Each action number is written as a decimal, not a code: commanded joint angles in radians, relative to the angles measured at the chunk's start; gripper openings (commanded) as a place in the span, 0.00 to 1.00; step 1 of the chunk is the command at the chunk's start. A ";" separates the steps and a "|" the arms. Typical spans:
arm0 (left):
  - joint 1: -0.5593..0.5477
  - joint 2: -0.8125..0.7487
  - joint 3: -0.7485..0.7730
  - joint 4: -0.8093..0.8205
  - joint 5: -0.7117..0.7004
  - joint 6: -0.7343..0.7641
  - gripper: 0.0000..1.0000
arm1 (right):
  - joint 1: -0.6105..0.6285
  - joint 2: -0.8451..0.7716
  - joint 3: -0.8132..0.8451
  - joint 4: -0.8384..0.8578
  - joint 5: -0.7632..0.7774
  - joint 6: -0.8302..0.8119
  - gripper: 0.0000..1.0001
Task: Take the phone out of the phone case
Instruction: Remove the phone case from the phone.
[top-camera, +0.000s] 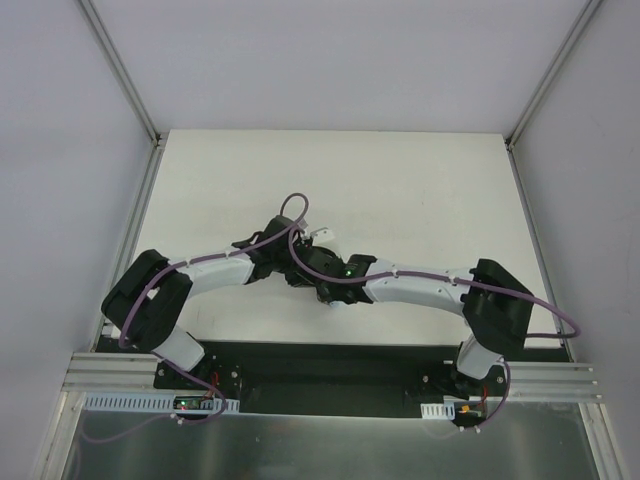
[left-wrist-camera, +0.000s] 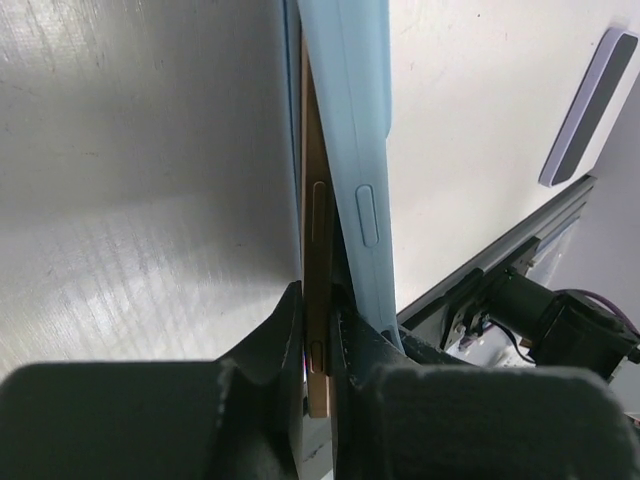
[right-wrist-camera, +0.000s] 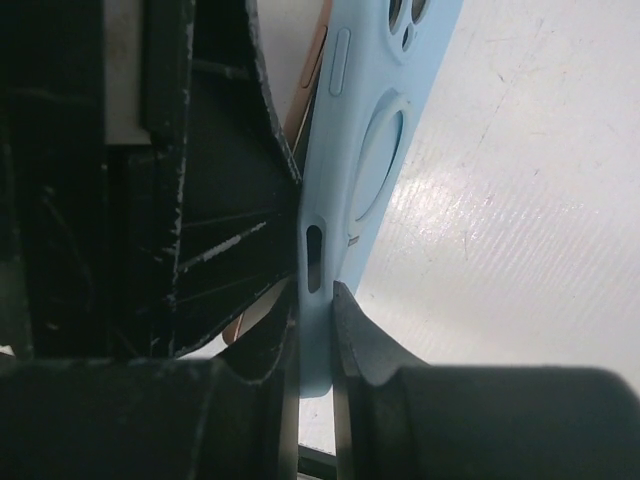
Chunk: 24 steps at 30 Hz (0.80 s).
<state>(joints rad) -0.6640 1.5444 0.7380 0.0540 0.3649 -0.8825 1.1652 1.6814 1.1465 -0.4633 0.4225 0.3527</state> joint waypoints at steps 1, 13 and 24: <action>-0.023 0.024 -0.040 -0.057 -0.057 0.028 0.00 | -0.004 -0.127 -0.048 0.178 -0.054 0.025 0.01; 0.090 -0.052 -0.120 -0.057 0.037 0.148 0.00 | -0.076 -0.330 -0.238 0.175 -0.010 0.051 0.02; 0.112 -0.049 -0.146 -0.057 0.080 0.186 0.00 | -0.133 -0.408 -0.271 0.157 0.019 0.048 0.01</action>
<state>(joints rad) -0.6071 1.4899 0.6552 0.1463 0.5209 -0.8207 1.1091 1.4220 0.8890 -0.2298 0.2935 0.3969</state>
